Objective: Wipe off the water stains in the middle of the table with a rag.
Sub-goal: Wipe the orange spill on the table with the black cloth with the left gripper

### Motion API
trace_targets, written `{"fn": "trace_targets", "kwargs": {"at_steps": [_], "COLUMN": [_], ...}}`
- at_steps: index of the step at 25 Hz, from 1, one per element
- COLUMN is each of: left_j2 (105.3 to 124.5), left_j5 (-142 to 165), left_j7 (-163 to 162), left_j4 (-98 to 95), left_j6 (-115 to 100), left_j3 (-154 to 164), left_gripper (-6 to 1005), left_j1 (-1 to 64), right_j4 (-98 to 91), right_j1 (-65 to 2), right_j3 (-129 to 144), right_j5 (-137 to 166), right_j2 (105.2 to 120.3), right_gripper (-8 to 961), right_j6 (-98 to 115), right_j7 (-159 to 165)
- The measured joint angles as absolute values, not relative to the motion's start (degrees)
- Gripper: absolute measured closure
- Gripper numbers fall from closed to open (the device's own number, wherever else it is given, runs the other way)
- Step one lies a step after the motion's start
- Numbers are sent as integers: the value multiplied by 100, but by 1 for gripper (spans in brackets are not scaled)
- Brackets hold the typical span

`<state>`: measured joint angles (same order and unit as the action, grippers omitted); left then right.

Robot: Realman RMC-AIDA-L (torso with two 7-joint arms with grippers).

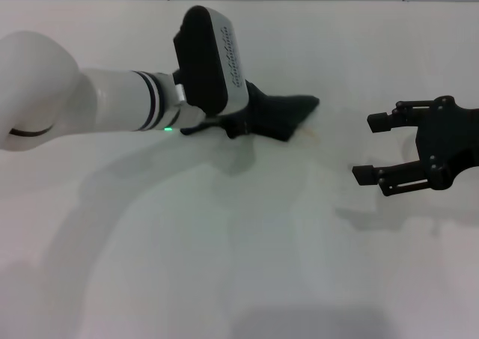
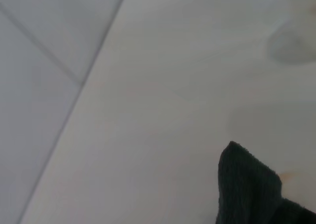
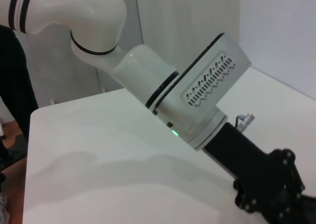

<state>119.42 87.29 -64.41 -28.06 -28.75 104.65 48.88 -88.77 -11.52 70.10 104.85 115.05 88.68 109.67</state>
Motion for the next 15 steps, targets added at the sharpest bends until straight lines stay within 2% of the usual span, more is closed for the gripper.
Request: {"fn": "trace_targets", "kwargs": {"at_steps": [15], "left_j2": [11926], "left_j5": [8832], "left_j7": [-6400], "left_j4": [-2779], "left_j6": [-2516], "left_j3": [10290], "left_gripper": [931], "left_j1": [4939], "right_j4": [-8877], "right_j1": [-1158], "right_j3": [7004], "right_j5": [10506], "right_j2": [11505], "right_gripper": [112], "right_j6": [8861], "right_j7": [10995]}}
